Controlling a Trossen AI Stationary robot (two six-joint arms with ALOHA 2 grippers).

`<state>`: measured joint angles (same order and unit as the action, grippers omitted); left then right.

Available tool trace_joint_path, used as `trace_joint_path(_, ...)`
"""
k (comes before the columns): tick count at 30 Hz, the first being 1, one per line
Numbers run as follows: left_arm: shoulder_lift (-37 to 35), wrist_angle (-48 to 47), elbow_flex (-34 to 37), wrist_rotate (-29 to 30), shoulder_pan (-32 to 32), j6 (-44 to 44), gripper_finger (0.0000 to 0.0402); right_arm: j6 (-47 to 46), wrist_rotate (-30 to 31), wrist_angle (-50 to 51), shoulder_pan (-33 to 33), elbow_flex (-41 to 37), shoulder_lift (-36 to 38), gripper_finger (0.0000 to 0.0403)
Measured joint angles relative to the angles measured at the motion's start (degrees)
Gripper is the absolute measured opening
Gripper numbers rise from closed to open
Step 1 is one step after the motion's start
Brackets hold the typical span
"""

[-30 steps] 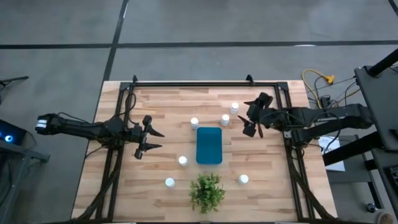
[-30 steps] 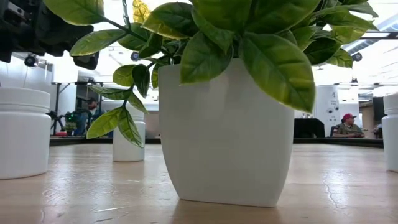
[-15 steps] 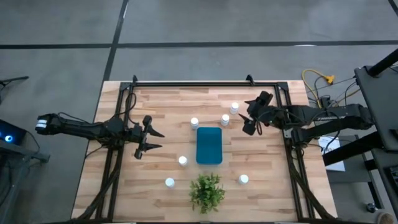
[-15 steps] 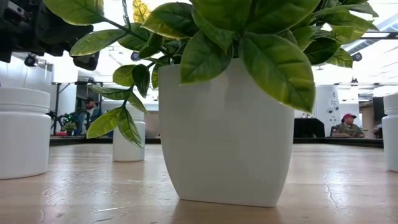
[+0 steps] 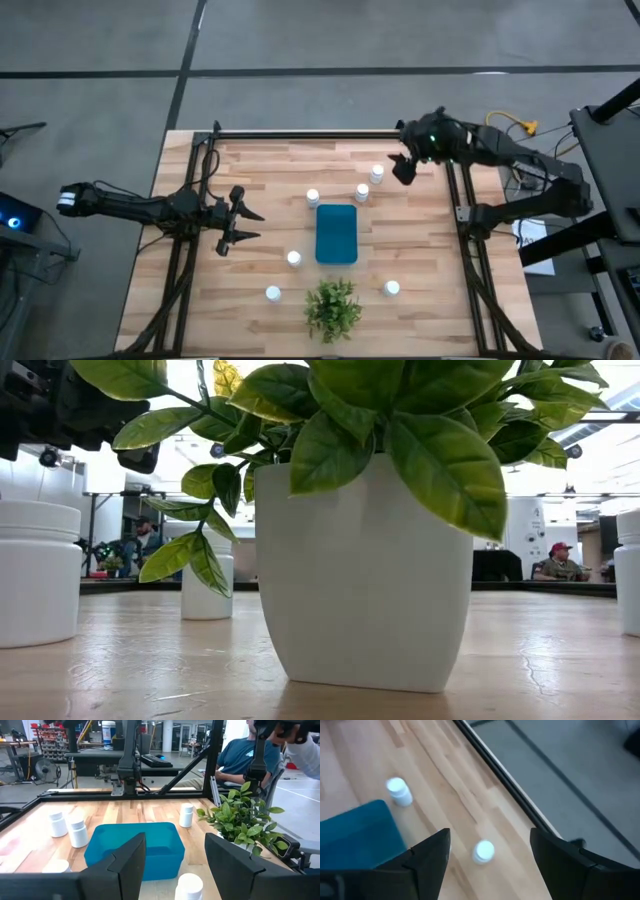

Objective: Pick and place pill bottles into a basket
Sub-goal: Put the white pill bottle into the blue bin

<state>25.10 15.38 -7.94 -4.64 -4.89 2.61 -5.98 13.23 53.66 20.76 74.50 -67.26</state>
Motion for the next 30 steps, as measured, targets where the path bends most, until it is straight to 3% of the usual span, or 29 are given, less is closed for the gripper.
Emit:
trace_joint_path(7, 0.00, -0.11, 0.07, -0.33, -0.04, 0.09, 0.0188, 3.22, -0.67, 3.32, 7.25, 1.23, -8.12, 0.0265)
trace_joint_path(13, 0.00, -0.09, 0.09, -0.84, -0.02, 0.20, 0.0188, 5.05, -5.83, 2.69, 11.74, 1.14, -14.62, 0.0265)
trace_joint_path(30, 0.00, 0.02, 0.45, -3.37, 0.02, 1.64, 0.0188, 6.75, -10.86, 1.39, 12.53, 0.96, -21.54, 0.0265)
